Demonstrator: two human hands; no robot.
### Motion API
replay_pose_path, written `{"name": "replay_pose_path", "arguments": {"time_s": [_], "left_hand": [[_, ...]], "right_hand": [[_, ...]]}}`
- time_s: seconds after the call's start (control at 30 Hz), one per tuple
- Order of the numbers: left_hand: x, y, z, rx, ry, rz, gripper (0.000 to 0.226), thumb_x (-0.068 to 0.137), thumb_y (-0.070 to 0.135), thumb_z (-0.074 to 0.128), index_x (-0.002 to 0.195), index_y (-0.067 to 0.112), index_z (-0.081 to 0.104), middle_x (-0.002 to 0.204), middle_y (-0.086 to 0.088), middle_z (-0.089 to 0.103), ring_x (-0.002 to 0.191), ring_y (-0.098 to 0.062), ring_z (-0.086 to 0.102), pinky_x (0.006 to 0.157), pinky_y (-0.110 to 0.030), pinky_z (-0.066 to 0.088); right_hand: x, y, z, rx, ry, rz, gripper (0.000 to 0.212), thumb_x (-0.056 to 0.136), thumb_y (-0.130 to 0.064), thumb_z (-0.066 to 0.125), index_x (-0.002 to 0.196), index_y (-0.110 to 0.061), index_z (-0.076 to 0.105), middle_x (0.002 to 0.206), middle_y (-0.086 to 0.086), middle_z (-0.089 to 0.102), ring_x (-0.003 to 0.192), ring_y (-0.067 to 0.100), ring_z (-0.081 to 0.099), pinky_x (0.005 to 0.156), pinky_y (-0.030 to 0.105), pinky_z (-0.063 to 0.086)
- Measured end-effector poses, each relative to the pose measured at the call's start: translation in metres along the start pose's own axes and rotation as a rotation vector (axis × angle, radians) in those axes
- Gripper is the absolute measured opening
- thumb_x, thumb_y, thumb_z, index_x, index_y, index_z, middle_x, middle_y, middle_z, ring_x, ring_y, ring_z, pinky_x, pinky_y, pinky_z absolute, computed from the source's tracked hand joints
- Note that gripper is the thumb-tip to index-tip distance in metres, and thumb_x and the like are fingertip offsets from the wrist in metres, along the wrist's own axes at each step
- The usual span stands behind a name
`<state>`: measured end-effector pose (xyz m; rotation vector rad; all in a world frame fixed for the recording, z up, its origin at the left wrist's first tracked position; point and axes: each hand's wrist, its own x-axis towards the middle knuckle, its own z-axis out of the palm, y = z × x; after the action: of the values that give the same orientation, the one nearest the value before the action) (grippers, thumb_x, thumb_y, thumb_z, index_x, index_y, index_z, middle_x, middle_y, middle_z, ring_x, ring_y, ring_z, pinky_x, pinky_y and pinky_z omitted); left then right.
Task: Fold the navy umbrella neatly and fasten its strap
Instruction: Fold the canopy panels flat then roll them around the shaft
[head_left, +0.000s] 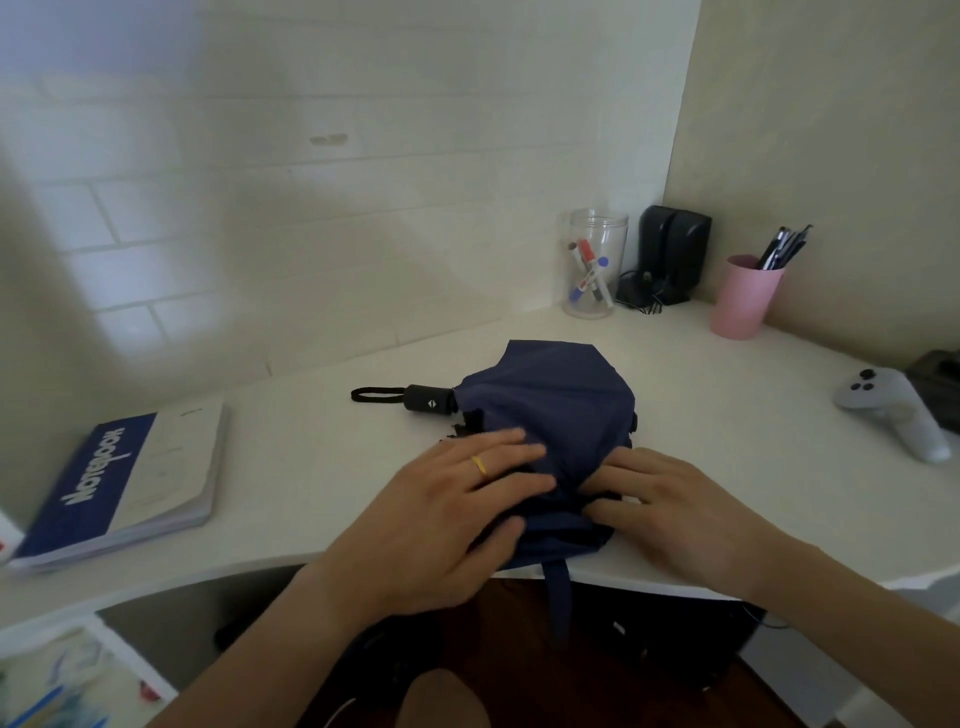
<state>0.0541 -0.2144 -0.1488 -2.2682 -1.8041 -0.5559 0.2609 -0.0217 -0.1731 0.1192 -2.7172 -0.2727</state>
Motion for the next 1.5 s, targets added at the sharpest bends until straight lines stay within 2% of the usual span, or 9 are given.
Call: {"name": "replay_pose_path", "arguments": {"time_s": [0.13, 0.23, 0.6, 0.67, 0.83, 0.97, 1.1, 1.3, 1.5], "left_hand": [[-0.012, -0.026, 0.018, 0.059, 0.004, -0.170, 0.040, 0.106, 0.045, 0.039, 0.111, 0.027, 0.074, 0.129, 0.010, 0.068, 0.116, -0.007, 0.062, 0.095, -0.036, 0.055], [-0.019, -0.031, 0.024, -0.009, 0.023, -0.280, 0.032, 0.096, 0.055, 0.050, 0.103, 0.032, 0.071, 0.136, 0.013, 0.061, 0.122, -0.004, 0.057, 0.101, -0.027, 0.052], [-0.021, -0.029, 0.011, 0.127, 0.217, -0.393, 0.038, 0.087, 0.064, 0.060, 0.086, 0.026, 0.067, 0.127, 0.002, 0.066, 0.120, -0.017, 0.059, 0.105, -0.038, 0.046], [-0.003, -0.023, 0.006, 0.086, 0.319, -0.250, 0.025, 0.097, 0.042, 0.061, 0.104, 0.021, 0.071, 0.135, 0.000, 0.063, 0.129, -0.018, 0.055, 0.110, -0.040, 0.045], [0.016, -0.029, 0.039, 0.117, -0.098, -0.027, 0.047, 0.108, 0.046, 0.034, 0.150, 0.031, 0.048, 0.160, 0.007, 0.043, 0.151, -0.009, 0.032, 0.122, -0.035, 0.032], [0.006, -0.040, 0.057, 0.038, -0.061, -0.059, 0.045, 0.109, 0.047, 0.034, 0.150, 0.033, 0.049, 0.160, 0.011, 0.042, 0.150, -0.004, 0.032, 0.121, -0.031, 0.034], [0.005, -0.041, 0.059, 0.029, -0.030, -0.047, 0.045, 0.109, 0.048, 0.034, 0.149, 0.035, 0.049, 0.161, 0.013, 0.041, 0.150, -0.002, 0.031, 0.120, -0.029, 0.035], [0.003, -0.045, 0.064, 0.029, -0.017, -0.042, 0.045, 0.109, 0.050, 0.034, 0.151, 0.038, 0.046, 0.162, 0.015, 0.038, 0.151, -0.002, 0.028, 0.122, -0.027, 0.032], [0.008, -0.044, 0.061, -0.011, -0.039, -0.088, 0.047, 0.108, 0.052, 0.032, 0.151, 0.039, 0.045, 0.163, 0.014, 0.036, 0.152, -0.001, 0.026, 0.123, -0.023, 0.026]], "right_hand": [[0.001, 0.000, -0.007, 0.235, -0.030, 0.199, 0.034, 0.080, -0.009, 0.049, 0.098, -0.027, 0.071, 0.102, -0.015, 0.068, 0.100, 0.012, 0.059, 0.086, 0.031, 0.049], [0.012, -0.002, -0.007, 0.341, 0.075, 0.374, 0.023, 0.099, -0.032, 0.043, 0.104, -0.034, 0.066, 0.094, -0.021, 0.063, 0.096, 0.007, 0.054, 0.083, 0.029, 0.048], [0.008, 0.001, 0.004, 0.092, -0.142, 0.253, 0.048, 0.096, -0.064, 0.043, 0.134, -0.038, 0.055, 0.137, -0.013, 0.051, 0.125, 0.011, 0.045, 0.107, 0.031, 0.038], [0.010, 0.001, 0.004, 0.077, -0.156, 0.246, 0.047, 0.097, -0.063, 0.040, 0.134, -0.039, 0.056, 0.136, -0.014, 0.051, 0.125, 0.011, 0.045, 0.106, 0.030, 0.038], [0.017, 0.005, -0.006, 0.209, -0.206, 0.290, 0.042, 0.093, -0.061, 0.050, 0.128, -0.040, 0.058, 0.125, -0.022, 0.055, 0.116, 0.003, 0.047, 0.100, 0.021, 0.039], [0.051, 0.065, -0.009, 0.644, 0.180, 0.845, 0.043, 0.086, -0.048, 0.070, 0.123, -0.027, 0.063, 0.121, -0.009, 0.064, 0.108, 0.006, 0.059, 0.092, 0.027, 0.045], [0.094, 0.131, 0.001, 0.966, -0.139, 1.384, 0.090, 0.067, -0.059, 0.082, 0.132, -0.006, 0.049, 0.127, 0.008, 0.060, 0.118, 0.030, 0.059, 0.104, 0.045, 0.048], [0.140, 0.134, 0.010, 1.170, -0.386, 1.345, 0.065, 0.062, -0.014, 0.093, 0.118, 0.001, 0.062, 0.121, 0.022, 0.067, 0.111, 0.042, 0.064, 0.097, 0.060, 0.052], [0.145, 0.111, -0.021, 1.133, -0.130, 0.992, 0.029, 0.073, -0.002, 0.083, 0.100, -0.009, 0.077, 0.102, 0.012, 0.077, 0.098, 0.031, 0.072, 0.088, 0.043, 0.060]]}}
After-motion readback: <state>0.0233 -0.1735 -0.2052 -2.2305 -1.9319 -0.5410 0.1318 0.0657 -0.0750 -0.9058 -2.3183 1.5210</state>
